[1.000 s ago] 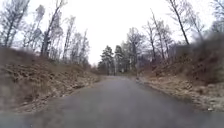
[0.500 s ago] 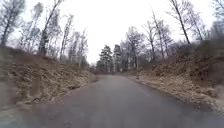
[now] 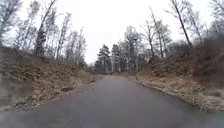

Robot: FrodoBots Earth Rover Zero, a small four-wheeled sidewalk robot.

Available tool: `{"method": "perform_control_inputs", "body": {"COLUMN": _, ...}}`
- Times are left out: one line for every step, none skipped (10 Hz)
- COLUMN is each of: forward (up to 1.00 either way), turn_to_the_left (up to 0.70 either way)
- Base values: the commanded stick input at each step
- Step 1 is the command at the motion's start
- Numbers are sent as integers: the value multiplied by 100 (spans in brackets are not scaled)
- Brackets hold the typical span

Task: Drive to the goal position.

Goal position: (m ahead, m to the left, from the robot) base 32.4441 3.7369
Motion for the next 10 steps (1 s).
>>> {"method": "perform_control_inputs", "body": {"forward": 100, "turn_to_the_left": 1}}
{"method": "perform_control_inputs", "body": {"forward": 100, "turn_to_the_left": 1}}
{"method": "perform_control_inputs", "body": {"forward": 100, "turn_to_the_left": 1}}
{"method": "perform_control_inputs", "body": {"forward": 100, "turn_to_the_left": 1}}
{"method": "perform_control_inputs", "body": {"forward": 100, "turn_to_the_left": 1}}
{"method": "perform_control_inputs", "body": {"forward": 100, "turn_to_the_left": 1}}
{"method": "perform_control_inputs", "body": {"forward": 100, "turn_to_the_left": 1}}
{"method": "perform_control_inputs", "body": {"forward": 100, "turn_to_the_left": 1}}
{"method": "perform_control_inputs", "body": {"forward": 100, "turn_to_the_left": 1}}
{"method": "perform_control_inputs", "body": {"forward": 100, "turn_to_the_left": 1}}
